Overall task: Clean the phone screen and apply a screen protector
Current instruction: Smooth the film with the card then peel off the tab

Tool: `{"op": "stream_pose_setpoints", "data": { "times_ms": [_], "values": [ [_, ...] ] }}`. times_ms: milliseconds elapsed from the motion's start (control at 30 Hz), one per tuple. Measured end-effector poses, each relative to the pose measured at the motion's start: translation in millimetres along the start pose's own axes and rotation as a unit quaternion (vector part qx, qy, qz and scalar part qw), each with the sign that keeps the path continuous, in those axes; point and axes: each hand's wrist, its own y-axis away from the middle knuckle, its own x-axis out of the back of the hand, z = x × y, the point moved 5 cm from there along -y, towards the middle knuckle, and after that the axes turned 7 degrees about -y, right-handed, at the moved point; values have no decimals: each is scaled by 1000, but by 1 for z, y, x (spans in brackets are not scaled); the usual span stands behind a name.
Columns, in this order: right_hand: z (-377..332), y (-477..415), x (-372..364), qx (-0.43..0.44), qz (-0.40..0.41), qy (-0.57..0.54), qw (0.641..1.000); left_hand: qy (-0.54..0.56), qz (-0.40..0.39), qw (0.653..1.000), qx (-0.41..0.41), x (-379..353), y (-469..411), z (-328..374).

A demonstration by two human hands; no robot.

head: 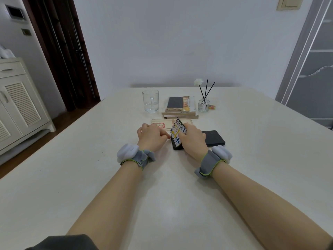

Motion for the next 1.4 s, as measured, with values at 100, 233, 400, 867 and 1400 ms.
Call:
{"op": "stream_pose_setpoints", "data": {
  "times_ms": [100,233,400,867,1400],
  "values": [
    [-2,-2,5,-4,12,-34,999,0,1,1000,1,0,0,-1],
    [6,-8,38,-43,80,-83,992,8,26,1000,2,4,-1,-1],
    [25,-7,75,-80,136,-120,980,36,99,994,-35,12,1,10],
    [61,-6,103,-30,114,34,992,-86,-129,977,-144,-44,-14,82],
    [46,-13,64,33,59,63,996,-39,-108,986,-122,-37,-19,69]
  ]
}}
